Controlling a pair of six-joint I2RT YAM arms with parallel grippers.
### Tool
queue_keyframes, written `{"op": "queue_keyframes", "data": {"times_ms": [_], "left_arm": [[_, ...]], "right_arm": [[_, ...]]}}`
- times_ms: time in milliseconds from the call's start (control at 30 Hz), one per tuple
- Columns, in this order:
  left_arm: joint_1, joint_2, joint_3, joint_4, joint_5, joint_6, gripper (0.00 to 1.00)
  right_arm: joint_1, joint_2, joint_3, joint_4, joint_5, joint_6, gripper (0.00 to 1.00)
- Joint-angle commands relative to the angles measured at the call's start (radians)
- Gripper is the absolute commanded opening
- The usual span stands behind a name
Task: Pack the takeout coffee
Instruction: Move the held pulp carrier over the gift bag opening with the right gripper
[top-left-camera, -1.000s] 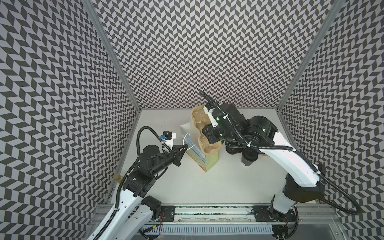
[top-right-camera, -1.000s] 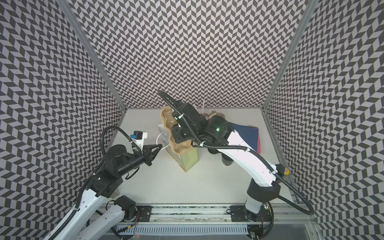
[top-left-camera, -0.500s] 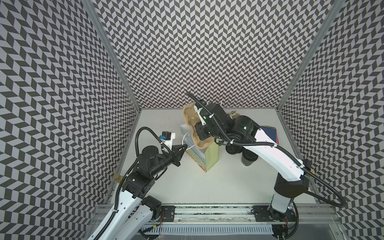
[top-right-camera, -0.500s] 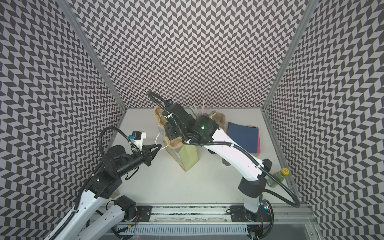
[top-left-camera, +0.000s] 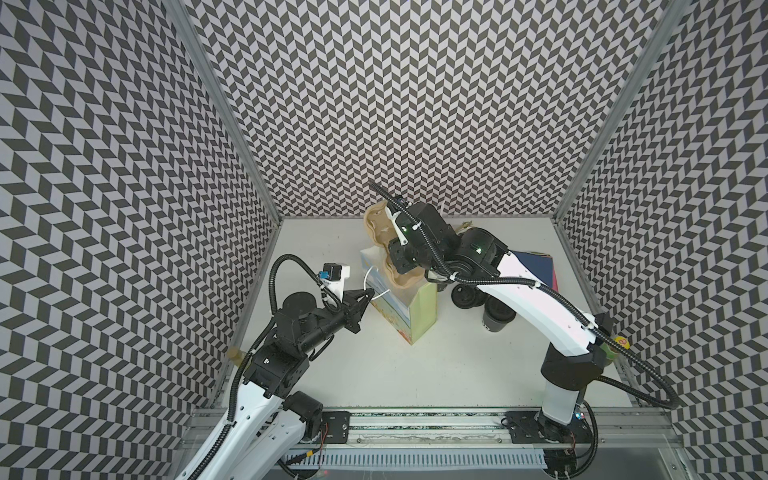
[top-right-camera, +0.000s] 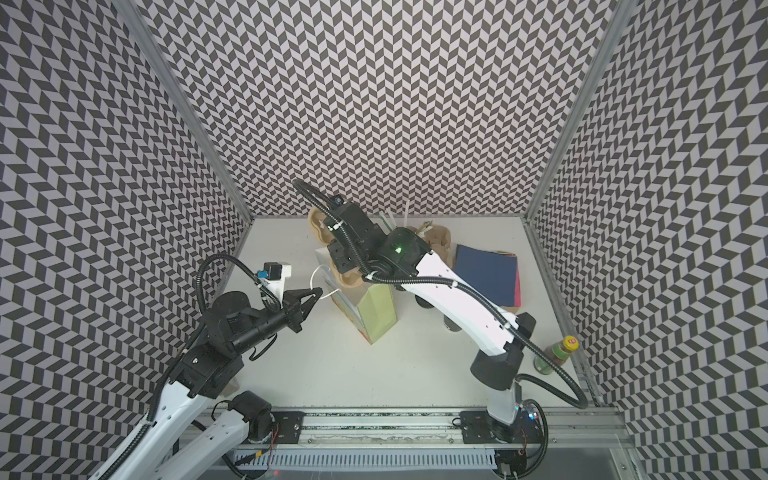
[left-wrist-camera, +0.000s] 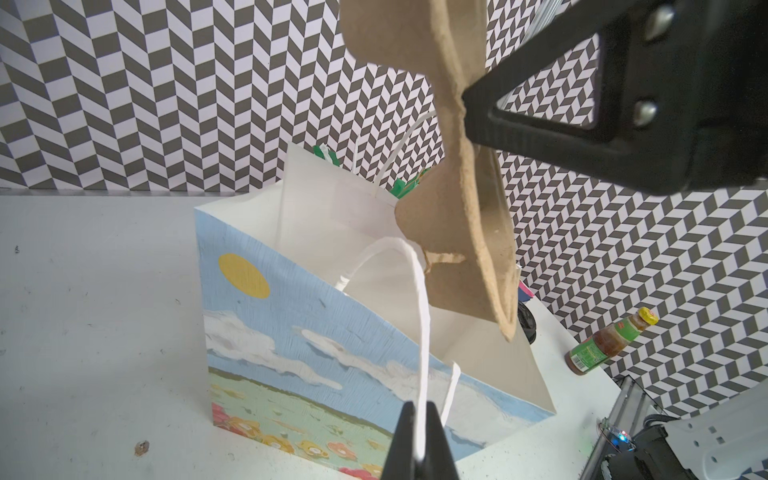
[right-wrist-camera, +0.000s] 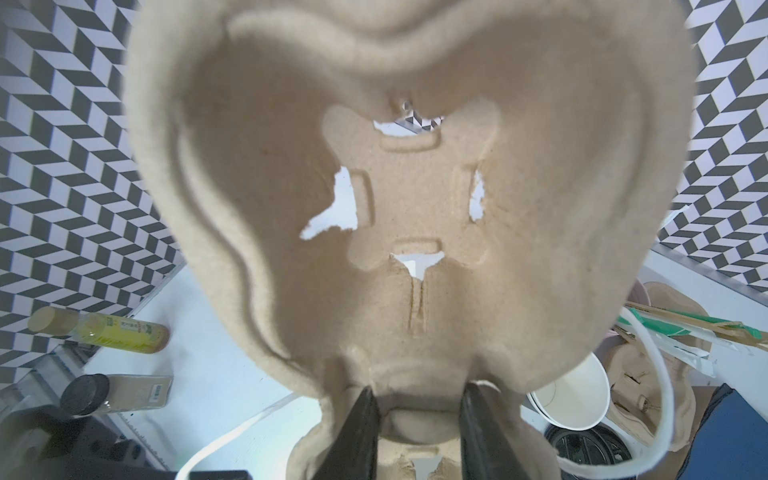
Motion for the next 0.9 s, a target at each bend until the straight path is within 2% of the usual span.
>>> {"op": "queue_keyframes", "data": {"times_ms": [0,367,867], "left_arm": [[-0.009,-0.013,-0.01,-0.004,-0.014,0.021,0.0],[-0.011,-0.02,-0.008,-0.007,-0.03,0.022,0.0],[-0.012,-0.02,-0.007,-0.009,-0.046,0.025,0.0]], "right_arm": [[0.0,0.017,-0.019,0.046,-0.007,-0.027,0.31],[-0.002,-0.024,-0.138,0.045,-0.007,-0.023,0.31],[-0.001,-0.068,-0.217,-0.006,-0.002,0.026,0.31]]}}
